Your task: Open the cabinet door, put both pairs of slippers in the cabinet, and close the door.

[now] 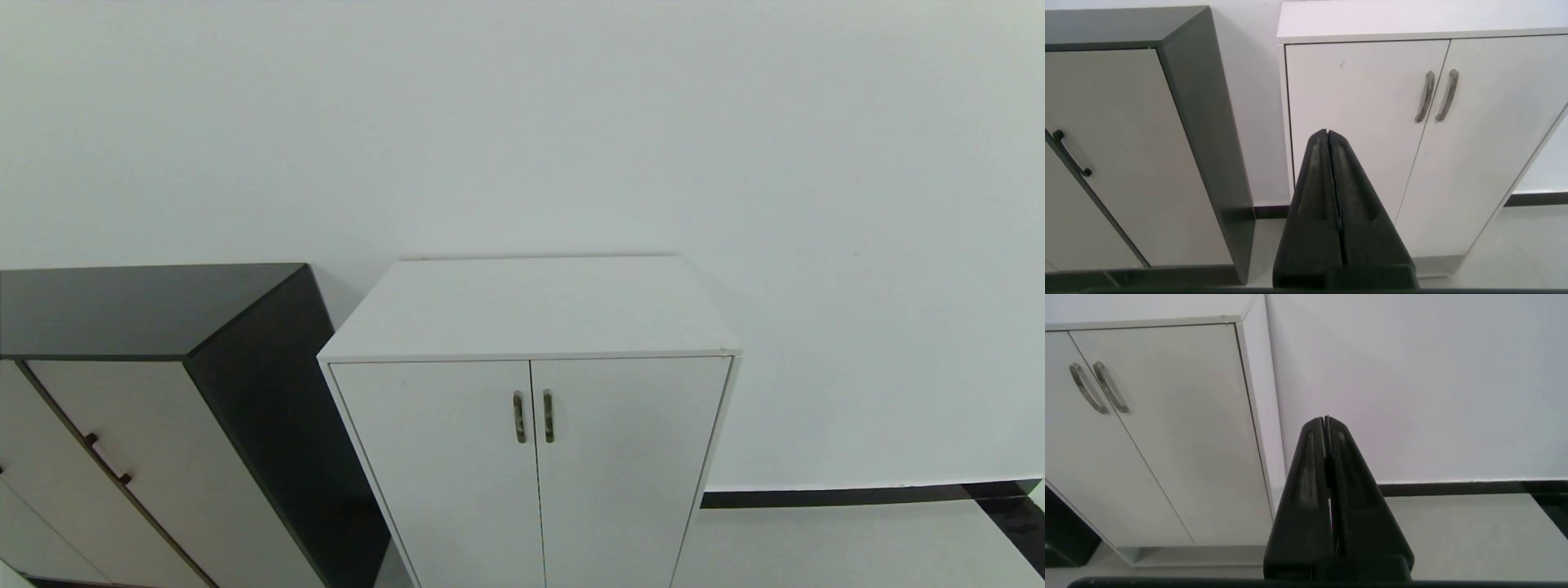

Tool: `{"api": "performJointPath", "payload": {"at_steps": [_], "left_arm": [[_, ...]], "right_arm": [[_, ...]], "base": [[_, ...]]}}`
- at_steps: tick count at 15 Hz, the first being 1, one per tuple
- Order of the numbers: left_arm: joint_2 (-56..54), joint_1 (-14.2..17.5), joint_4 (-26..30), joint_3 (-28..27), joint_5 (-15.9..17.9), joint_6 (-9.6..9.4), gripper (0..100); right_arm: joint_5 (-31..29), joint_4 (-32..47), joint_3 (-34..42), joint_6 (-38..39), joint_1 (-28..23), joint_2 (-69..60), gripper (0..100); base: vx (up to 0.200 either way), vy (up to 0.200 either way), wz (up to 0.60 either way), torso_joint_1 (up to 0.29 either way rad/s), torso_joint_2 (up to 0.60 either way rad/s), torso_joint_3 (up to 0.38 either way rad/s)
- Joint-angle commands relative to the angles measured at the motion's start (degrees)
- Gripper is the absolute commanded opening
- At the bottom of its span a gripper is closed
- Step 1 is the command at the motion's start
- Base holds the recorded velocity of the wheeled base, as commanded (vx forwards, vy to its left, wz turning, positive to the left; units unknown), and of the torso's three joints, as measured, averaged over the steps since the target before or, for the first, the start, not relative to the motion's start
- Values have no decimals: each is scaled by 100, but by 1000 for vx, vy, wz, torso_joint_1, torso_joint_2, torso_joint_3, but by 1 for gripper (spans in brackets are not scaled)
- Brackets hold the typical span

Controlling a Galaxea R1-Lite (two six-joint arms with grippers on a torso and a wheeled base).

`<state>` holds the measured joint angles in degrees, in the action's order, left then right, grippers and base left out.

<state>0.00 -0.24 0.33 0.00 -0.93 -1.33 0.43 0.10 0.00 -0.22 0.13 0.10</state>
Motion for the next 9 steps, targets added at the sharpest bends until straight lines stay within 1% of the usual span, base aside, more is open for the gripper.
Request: {"api": "performJointPath", "payload": {"at_steps": [1, 9], "left_arm": [[0, -2, 2, 0, -4, 1, 0], [0, -2, 2, 0, -4, 1, 0]], "right_arm": [[1, 8, 0, 4, 4, -1, 0], [1, 8, 0, 4, 4, -1, 0]], "base": [[0, 0, 0, 0, 0, 0], [0, 0, 0, 0, 0, 0]]}}
